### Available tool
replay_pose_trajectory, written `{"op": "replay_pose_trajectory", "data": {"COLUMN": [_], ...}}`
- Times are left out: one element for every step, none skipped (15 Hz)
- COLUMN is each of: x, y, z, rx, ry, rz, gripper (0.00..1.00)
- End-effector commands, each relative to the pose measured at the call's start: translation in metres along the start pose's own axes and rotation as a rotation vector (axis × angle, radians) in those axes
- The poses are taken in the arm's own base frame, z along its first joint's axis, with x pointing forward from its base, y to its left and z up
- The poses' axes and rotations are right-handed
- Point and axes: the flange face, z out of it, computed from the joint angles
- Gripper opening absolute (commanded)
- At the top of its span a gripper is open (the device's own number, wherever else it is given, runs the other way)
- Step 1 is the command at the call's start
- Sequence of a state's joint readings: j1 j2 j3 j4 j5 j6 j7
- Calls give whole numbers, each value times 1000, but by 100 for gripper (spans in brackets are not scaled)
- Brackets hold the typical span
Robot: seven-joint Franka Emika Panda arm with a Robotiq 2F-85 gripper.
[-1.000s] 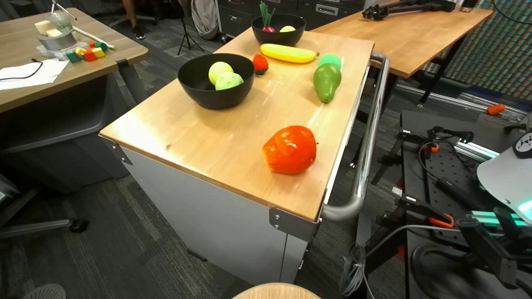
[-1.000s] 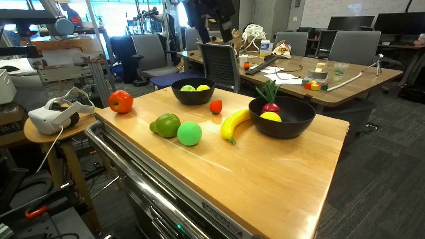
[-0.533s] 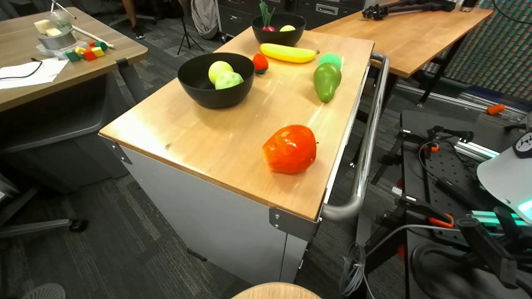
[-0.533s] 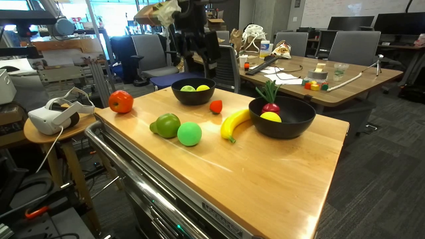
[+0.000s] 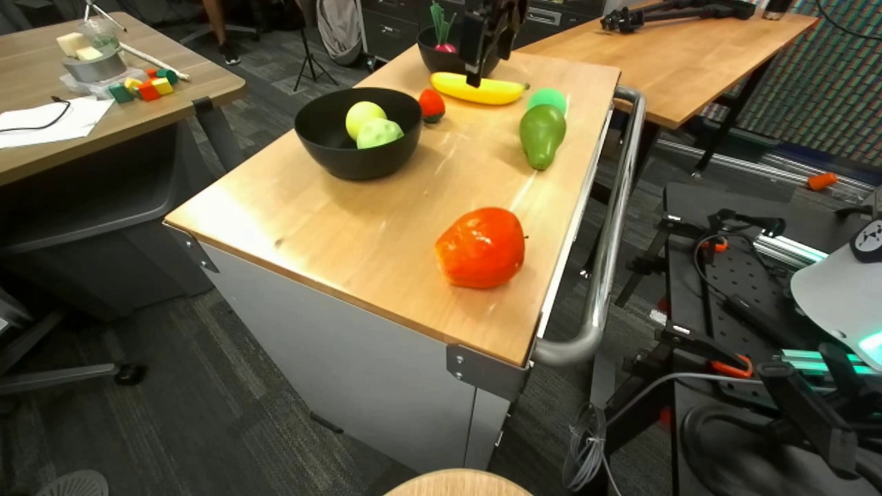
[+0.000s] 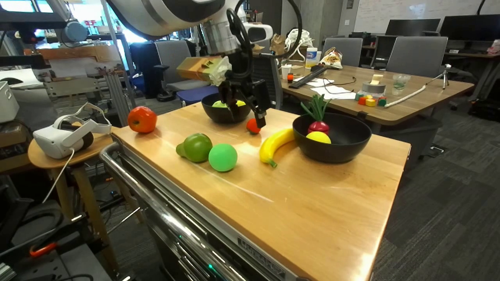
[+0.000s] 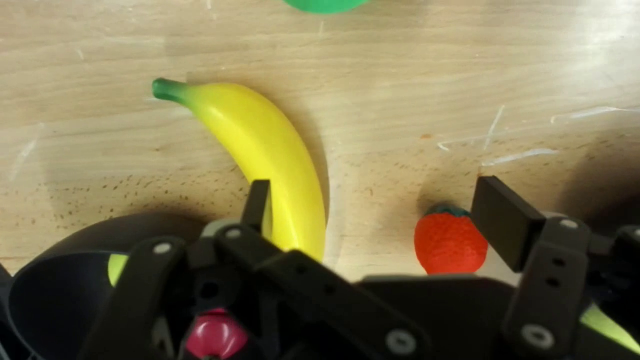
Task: Put the fruits and vegetables in the black bowls
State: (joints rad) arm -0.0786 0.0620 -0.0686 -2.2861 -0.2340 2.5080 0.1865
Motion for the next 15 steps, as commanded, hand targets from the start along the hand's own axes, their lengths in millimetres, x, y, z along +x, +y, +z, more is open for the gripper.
{"op": "replay_pose_trajectory", "data": {"x": [3,2,1,1,0,0,0,0,1,1,2,2,3,3,3], "y": [6,8,11,13,16,18,20,21,22,22,22,22,21,19,17], "z": [20,26,33,38,45,49,54,59,62,65,68,70,70,70,69], "rx": [-48,-60,-68,-75,-90,-98,-105,-112,-118,-125,-128,-132,-134,-136,-136], "ry": [15,10,5,1,1,-1,2,4,10,13,16,20,25,27,29], "rz": [-13,-14,-10,-8,-7,-4,-1,2,4,4,5,5,5,6,9], "gripper": [100,100,100,100,100,100,98,93,89,77,76,67,57,49,40]}}
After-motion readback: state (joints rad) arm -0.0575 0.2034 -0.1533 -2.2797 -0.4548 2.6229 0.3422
